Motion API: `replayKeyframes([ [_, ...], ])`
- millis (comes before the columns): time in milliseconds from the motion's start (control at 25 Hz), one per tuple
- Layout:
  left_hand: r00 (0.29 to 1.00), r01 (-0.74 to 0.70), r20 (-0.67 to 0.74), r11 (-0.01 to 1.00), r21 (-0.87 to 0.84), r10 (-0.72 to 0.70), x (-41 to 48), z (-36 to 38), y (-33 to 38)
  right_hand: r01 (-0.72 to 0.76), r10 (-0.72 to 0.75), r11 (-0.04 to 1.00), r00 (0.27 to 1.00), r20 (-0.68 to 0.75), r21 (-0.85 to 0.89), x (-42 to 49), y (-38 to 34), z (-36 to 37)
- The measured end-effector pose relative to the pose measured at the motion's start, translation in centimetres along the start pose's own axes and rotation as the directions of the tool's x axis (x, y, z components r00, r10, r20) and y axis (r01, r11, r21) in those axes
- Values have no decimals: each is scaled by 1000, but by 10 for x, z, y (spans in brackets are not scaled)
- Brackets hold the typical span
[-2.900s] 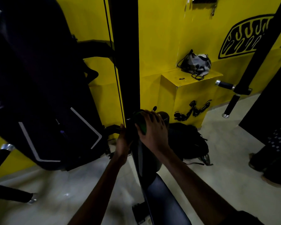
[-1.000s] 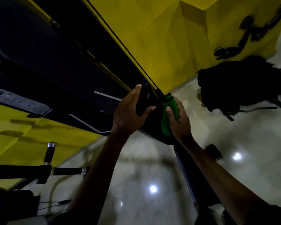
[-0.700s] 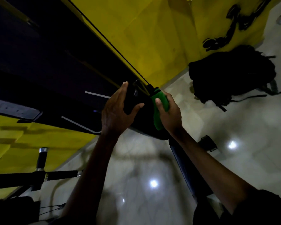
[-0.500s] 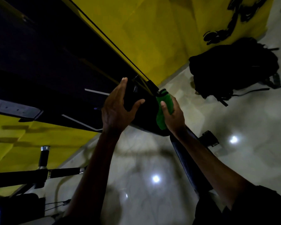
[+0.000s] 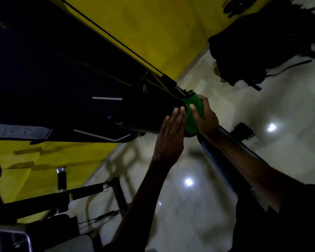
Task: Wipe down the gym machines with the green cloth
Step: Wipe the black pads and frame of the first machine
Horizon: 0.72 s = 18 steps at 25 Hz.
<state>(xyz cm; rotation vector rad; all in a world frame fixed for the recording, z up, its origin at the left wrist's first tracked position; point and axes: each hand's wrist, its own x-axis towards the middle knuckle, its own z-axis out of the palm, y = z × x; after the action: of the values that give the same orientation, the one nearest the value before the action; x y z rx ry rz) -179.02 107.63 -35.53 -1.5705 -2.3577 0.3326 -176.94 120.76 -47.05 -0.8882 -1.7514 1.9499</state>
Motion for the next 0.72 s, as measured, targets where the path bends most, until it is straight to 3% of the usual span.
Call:
replayKeyframes([
  [240, 991, -28, 133, 983, 184, 3, 5, 22, -3, -190, 196, 980, 975, 102, -62, 19, 55, -18],
  [520, 987, -61, 161, 967, 247, 21, 6, 27, -10, -152, 146, 983, 988, 58, 102, -1, 62, -2],
  [720, 988, -44, 152, 973, 228, 9, 8, 27, -9, -412, 422, 904, 903, 79, -116, 38, 72, -11],
])
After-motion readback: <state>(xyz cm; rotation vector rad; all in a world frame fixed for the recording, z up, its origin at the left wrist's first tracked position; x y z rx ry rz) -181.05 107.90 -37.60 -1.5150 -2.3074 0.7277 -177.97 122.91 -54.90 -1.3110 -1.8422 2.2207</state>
